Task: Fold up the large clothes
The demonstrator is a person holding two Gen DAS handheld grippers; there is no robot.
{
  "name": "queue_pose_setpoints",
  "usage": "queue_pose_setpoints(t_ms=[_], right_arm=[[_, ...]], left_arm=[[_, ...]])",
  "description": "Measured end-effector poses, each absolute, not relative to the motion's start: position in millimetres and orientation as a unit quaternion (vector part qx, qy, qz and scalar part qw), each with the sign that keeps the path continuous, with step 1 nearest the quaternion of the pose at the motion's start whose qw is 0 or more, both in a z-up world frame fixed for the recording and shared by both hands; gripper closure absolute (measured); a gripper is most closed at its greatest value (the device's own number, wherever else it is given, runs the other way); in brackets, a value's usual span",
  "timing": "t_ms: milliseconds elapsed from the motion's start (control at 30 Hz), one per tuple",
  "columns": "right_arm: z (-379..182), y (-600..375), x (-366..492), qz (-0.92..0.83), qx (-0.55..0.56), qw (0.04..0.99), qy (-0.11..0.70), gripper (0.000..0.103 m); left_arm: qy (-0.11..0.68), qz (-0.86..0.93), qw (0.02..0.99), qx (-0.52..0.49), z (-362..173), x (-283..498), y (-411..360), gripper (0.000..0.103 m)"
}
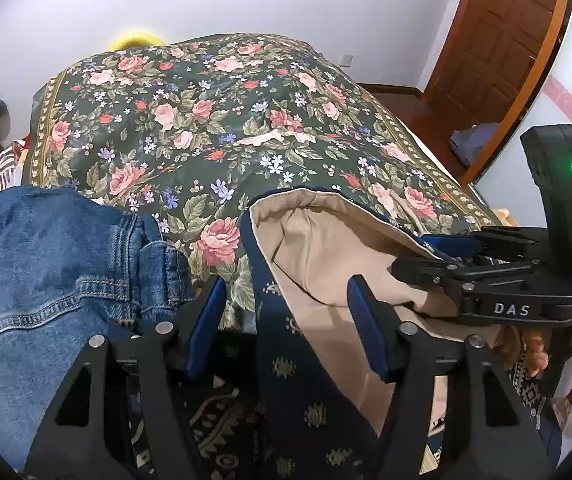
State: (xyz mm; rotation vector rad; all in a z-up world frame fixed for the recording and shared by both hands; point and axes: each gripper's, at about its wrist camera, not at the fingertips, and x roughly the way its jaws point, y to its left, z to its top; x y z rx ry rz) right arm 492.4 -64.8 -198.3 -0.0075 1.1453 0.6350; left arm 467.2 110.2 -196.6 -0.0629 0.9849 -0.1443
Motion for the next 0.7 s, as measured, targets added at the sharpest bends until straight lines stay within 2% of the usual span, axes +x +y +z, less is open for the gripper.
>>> queue_pose_setpoints(t_ms=[33,67,100,133,167,200,300,700], right_arm=[[-199,-66,494,0.296,0.004,0.794,0.532,0.058],[-199,-69,494,0.297,0.013,0.794,0.530,0.066],[-199,-69,495,0.298,0.016,0.794,0.530,0.073],[-199,-71,494,0.301,0.020,0.793,0.529,0.086],[-198,-73,494,0.302,0.022,0.793,0.529,0.092],[-196,-74,493,0.302,0.023,0.793,0.529,0.092],[-189,-75,492,0.299,0.021,0.796,0.526,0.096],[-105,-106,426,0.323,0.011,0.833,0.449,0.097]], left_arm=[[0.473,-0.071,0.878,-0.033,-198,469,110,0.053],[0.475,-0.072,0.876,-0.035,-200,470,110,0.056],[0.477,-0.075,0.875,-0.038,-202,471,110,0.065],[0.478,-0.078,0.874,-0.040,-203,471,110,0.075],[0.480,-0.079,0.873,-0.040,-204,471,110,0.080],[0.481,-0.081,0.872,-0.040,-204,471,109,0.086],[0.472,-0.093,0.876,-0.040,-198,465,107,0.095],[0.390,-0.153,0.908,-0.015,-121,404,78,0.098]])
